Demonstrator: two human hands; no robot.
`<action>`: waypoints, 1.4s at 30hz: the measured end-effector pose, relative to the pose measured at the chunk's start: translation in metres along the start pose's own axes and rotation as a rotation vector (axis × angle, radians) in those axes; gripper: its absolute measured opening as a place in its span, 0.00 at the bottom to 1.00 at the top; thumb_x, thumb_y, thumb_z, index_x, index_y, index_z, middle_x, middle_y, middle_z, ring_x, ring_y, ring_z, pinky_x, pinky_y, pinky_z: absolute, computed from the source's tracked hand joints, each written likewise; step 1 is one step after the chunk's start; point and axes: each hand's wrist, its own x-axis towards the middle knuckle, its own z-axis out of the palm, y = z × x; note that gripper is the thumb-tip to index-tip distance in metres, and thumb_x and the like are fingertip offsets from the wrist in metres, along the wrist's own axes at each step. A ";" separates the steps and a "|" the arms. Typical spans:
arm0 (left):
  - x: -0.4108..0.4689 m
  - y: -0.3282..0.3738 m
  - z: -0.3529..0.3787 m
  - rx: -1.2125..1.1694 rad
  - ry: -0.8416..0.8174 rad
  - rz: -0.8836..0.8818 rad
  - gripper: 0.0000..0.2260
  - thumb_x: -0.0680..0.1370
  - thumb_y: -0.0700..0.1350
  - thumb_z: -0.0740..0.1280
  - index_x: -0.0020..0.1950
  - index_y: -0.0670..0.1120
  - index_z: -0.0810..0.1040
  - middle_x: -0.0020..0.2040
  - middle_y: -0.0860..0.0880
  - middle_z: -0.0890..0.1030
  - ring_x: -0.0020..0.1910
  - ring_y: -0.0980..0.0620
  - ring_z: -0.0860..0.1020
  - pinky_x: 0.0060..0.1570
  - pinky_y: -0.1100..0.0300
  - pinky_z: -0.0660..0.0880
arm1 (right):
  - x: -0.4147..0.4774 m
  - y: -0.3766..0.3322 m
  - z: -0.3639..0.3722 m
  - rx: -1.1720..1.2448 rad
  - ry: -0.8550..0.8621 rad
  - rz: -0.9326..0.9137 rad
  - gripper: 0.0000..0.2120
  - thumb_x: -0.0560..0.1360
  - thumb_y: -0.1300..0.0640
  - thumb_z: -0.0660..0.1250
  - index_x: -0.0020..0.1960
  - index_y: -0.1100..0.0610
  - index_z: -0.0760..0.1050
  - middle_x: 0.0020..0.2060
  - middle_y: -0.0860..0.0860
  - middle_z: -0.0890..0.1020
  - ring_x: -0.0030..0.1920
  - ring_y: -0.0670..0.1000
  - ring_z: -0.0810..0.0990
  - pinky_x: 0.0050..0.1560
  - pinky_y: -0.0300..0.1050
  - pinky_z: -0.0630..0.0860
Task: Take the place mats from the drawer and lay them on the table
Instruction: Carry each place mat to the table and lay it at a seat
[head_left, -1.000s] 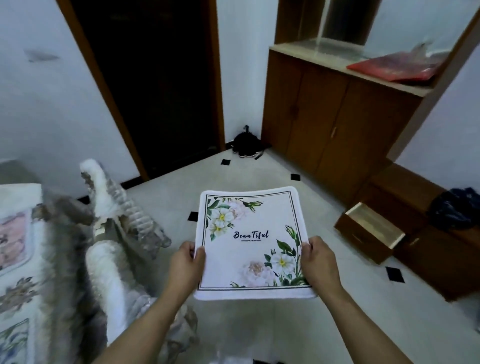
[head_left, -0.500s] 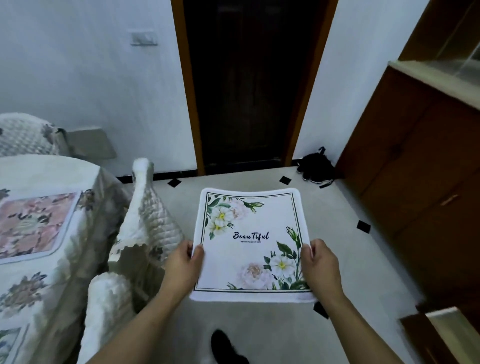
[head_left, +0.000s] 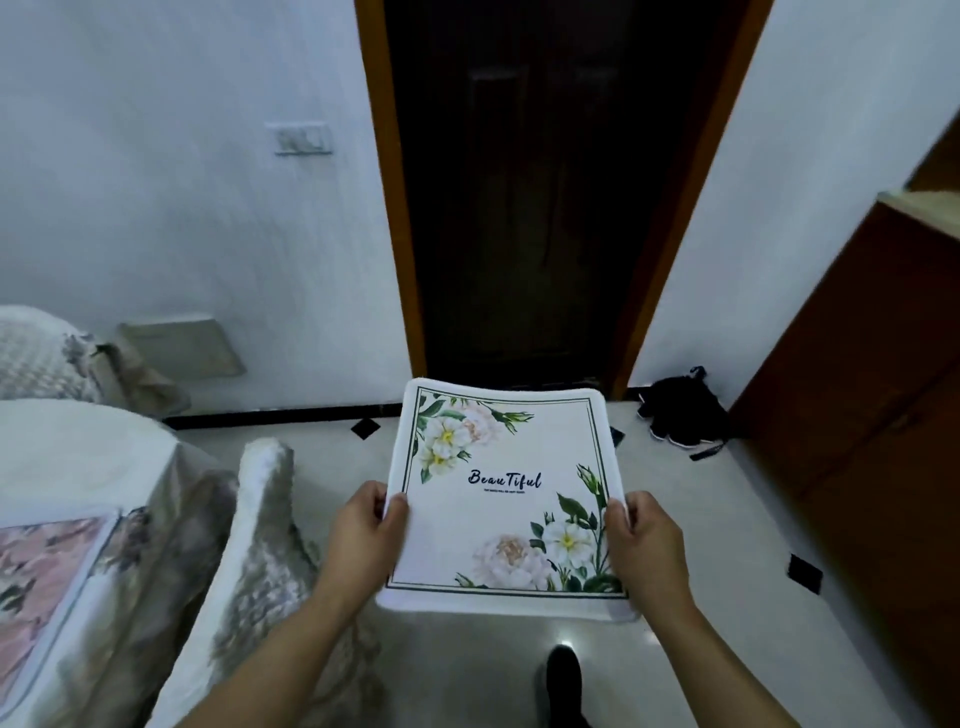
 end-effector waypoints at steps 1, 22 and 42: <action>0.018 0.000 0.000 0.000 0.033 -0.021 0.10 0.78 0.48 0.64 0.38 0.49 0.73 0.27 0.49 0.77 0.24 0.59 0.76 0.20 0.68 0.67 | 0.027 -0.008 0.014 0.005 -0.038 -0.022 0.13 0.77 0.51 0.61 0.36 0.56 0.69 0.29 0.56 0.76 0.29 0.53 0.73 0.28 0.45 0.69; 0.227 -0.079 -0.142 0.042 0.897 -0.519 0.09 0.78 0.49 0.64 0.38 0.52 0.75 0.30 0.53 0.79 0.31 0.67 0.76 0.23 0.67 0.64 | 0.261 -0.309 0.402 -0.001 -0.765 -0.719 0.13 0.77 0.52 0.61 0.35 0.53 0.67 0.29 0.52 0.74 0.30 0.51 0.73 0.30 0.46 0.70; 0.469 -0.167 -0.242 -0.078 1.140 -0.840 0.09 0.79 0.49 0.63 0.39 0.50 0.74 0.34 0.51 0.78 0.33 0.57 0.76 0.28 0.62 0.66 | 0.357 -0.518 0.713 -0.054 -1.056 -0.929 0.14 0.77 0.55 0.64 0.34 0.52 0.67 0.28 0.49 0.74 0.29 0.47 0.72 0.30 0.43 0.69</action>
